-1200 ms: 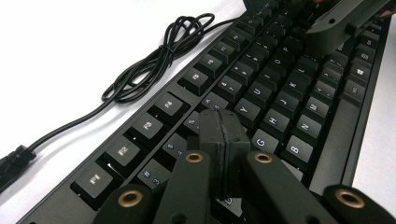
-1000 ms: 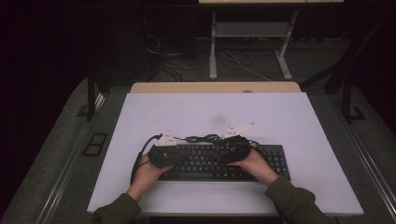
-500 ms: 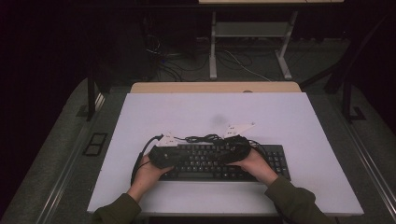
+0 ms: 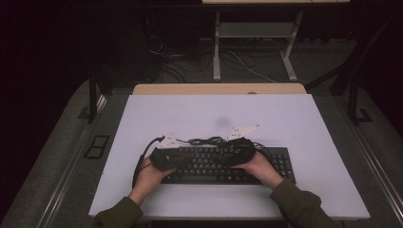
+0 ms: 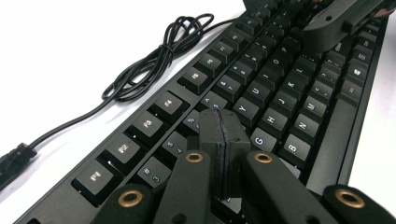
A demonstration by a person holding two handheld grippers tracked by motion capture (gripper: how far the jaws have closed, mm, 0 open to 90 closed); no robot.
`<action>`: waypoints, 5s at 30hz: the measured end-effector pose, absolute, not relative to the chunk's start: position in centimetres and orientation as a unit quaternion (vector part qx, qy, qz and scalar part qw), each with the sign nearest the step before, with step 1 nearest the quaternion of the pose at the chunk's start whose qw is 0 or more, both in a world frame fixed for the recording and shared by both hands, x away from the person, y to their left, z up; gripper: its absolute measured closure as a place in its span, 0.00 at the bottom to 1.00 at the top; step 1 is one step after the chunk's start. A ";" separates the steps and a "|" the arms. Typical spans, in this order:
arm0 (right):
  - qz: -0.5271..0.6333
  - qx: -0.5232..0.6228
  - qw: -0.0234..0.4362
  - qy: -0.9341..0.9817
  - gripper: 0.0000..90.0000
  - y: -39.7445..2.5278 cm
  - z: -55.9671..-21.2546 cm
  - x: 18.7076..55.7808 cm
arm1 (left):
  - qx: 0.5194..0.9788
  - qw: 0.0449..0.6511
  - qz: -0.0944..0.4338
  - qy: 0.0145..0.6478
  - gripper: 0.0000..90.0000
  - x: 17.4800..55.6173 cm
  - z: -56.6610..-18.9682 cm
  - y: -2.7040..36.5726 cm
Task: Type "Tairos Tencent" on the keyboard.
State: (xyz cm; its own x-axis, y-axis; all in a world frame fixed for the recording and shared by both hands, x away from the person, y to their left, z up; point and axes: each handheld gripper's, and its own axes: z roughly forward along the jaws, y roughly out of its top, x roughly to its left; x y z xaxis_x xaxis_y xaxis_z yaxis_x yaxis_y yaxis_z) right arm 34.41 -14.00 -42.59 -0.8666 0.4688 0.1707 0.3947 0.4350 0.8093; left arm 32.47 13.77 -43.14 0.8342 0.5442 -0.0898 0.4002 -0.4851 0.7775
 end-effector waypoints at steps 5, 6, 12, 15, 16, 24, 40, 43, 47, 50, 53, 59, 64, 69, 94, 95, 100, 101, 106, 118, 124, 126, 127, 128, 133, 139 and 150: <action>0.466 0.255 0.040 0.846 0.40 -14.0 -42.6 34.4 | 0.852 0.436 0.083 0.276 0.97 32.3 -42.8 14.1; 0.466 0.255 0.040 0.846 0.40 -14.0 -42.6 34.4 | 0.853 0.436 0.084 0.275 0.97 32.3 -42.7 14.2; 0.466 0.257 0.040 0.846 0.40 -14.1 -42.6 34.4 | 0.849 0.442 0.081 0.279 0.89 32.0 -42.5 14.7; 0.467 0.256 0.041 0.845 0.40 -14.2 -42.6 34.4 | 0.846 0.446 0.083 0.280 0.83 31.9 -42.4 14.9; 0.467 0.256 0.041 0.845 0.40 -14.2 -42.6 34.4 | 0.846 0.446 0.083 0.280 0.80 31.8 -42.3 15.1; 0.467 0.257 0.041 0.845 0.40 -14.3 -42.6 34.4 | 0.841 0.450 0.087 0.287 0.58 31.5 -42.3 15.6; 0.467 0.260 0.043 0.844 0.41 -14.6 -42.5 34.4 | 0.836 0.457 0.094 0.290 0.17 31.4 -42.5 16.0; 0.464 0.263 0.041 0.845 0.44 -14.7 -42.5 34.4 | 0.835 0.459 0.092 0.289 0.15 31.4 -42.5 16.0; 0.463 0.260 0.037 0.846 0.54 -14.8 -42.5 34.3 | 0.834 0.460 0.092 0.290 0.15 31.4 -42.6 16.0; 0.460 0.259 0.033 0.848 0.61 -15.0 -42.5 34.3 | 0.834 0.460 0.092 0.289 0.15 31.4 -42.6 16.0; 0.458 0.259 0.030 0.850 0.66 -15.2 -42.6 34.3 | 0.834 0.461 0.093 0.289 0.15 31.3 -42.5 16.0; 0.455 0.257 0.030 0.852 0.76 -15.5 -42.6 34.3 | 0.834 0.461 0.094 0.289 0.15 31.3 -42.5 16.1; 0.452 0.254 0.028 0.854 0.83 -15.6 -42.7 34.2 | 0.834 0.461 0.095 0.289 0.15 31.3 -42.5 16.1; 0.450 0.253 0.029 0.856 0.91 -15.6 -42.7 34.1 | 0.834 0.462 0.096 0.287 0.15 31.3 -42.5 16.1; 0.424 0.240 0.021 0.873 0.99 -14.4 -43.7 34.1 | 0.834 0.461 0.099 0.286 0.15 31.3 -42.4 16.1; 0.423 0.239 0.021 0.874 0.99 -14.4 -43.7 34.1 | 0.834 0.461 0.099 0.286 0.15 31.3 -42.4 16.1; 0.423 0.238 0.022 0.874 0.99 -14.3 -43.8 34.0 | 0.834 0.461 0.100 0.286 0.15 31.3 -42.4 16.1; 0.422 0.238 0.023 0.874 0.99 -14.3 -43.8 34.1 | 0.834 0.461 0.099 0.286 0.15 31.3 -42.4 16.1; 0.420 0.240 0.021 0.875 0.99 -14.3 -43.9 34.1 | 0.834 0.461 0.099 0.286 0.15 31.3 -42.4 16.1; 0.420 0.240 0.023 0.875 0.99 -14.3 -43.7 34.1 | 0.834 0.461 0.100 0.285 0.15 31.3 -42.4 16.1; 0.429 0.244 0.026 0.870 0.96 -14.7 -43.2 34.1 | 0.834 0.461 0.100 0.285 0.15 31.3 -42.4 16.1; 0.434 0.245 0.027 0.866 0.93 -14.9 -43.0 34.2 | 0.834 0.461 0.100 0.285 0.15 31.3 -42.4 16.1; 0.437 0.247 0.026 0.864 0.91 -15.0 -42.9 34.2 | 0.834 0.461 0.100 0.285 0.15 31.3 -42.4 16.1; 0.440 0.247 0.027 0.863 0.90 -15.1 -42.8 34.2 | 0.834 0.461 0.100 0.285 0.15 31.3 -42.4 16.1; 0.446 0.252 0.031 0.858 0.77 -15.5 -42.6 34.3 | 0.835 0.460 0.101 0.285 0.16 31.3 -42.4 16.1; 0.450 0.256 0.032 0.855 0.51 -15.7 -42.7 34.3 | 0.835 0.460 0.101 0.285 0.16 31.2 -42.4 16.1; 0.455 0.266 0.042 0.849 0.34 -15.8 -42.8 34.4 | 0.835 0.461 0.102 0.284 0.16 31.2 -42.3 16.3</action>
